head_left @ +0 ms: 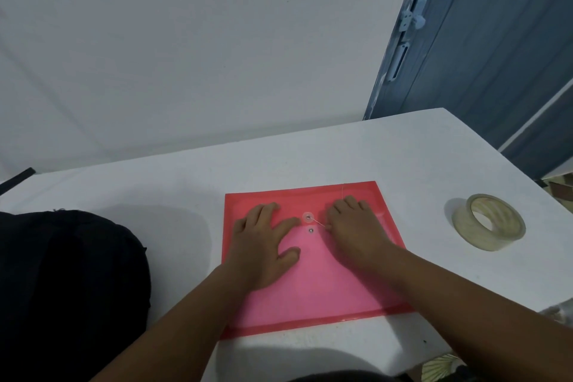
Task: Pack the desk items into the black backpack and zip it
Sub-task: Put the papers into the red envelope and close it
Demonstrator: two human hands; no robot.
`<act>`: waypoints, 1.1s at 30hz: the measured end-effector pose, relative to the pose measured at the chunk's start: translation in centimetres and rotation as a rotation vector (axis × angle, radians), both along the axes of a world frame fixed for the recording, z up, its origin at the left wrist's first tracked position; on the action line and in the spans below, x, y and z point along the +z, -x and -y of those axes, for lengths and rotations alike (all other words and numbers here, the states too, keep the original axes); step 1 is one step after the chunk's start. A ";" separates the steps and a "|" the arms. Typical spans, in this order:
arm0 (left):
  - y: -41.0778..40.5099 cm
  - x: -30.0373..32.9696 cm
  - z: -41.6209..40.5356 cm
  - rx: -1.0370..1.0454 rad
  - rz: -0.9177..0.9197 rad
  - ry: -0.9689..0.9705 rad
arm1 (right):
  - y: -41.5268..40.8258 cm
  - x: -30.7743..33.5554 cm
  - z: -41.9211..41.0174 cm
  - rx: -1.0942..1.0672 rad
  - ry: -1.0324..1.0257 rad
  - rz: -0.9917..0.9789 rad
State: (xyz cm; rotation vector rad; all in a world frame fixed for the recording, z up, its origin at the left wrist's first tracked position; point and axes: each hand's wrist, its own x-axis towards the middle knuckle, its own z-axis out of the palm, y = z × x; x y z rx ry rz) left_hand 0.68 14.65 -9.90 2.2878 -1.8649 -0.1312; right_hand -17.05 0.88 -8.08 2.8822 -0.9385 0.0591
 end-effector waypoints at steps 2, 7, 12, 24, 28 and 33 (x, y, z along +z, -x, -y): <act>0.0 -0.2 -0.1 -0.005 0.019 0.026 | -0.1 -0.5 -0.7 0.034 0.024 0.026; 0.1 -0.3 0.1 -0.037 0.076 0.039 | 0.0 0.4 -1.6 0.049 -0.036 0.093; 0.1 0.0 0.9 -0.023 0.059 0.007 | -0.5 2.3 -2.7 0.015 -0.191 0.100; -0.2 0.3 0.4 -0.053 -0.039 0.050 | 0.0 2.0 -3.3 -0.179 -0.598 0.241; -0.3 0.4 0.3 -0.124 -0.054 0.041 | 0.5 1.7 -3.1 -0.216 -0.543 0.345; -0.1 0.5 0.6 -0.128 -0.106 0.056 | 0.5 1.1 -2.9 -0.270 -0.469 0.437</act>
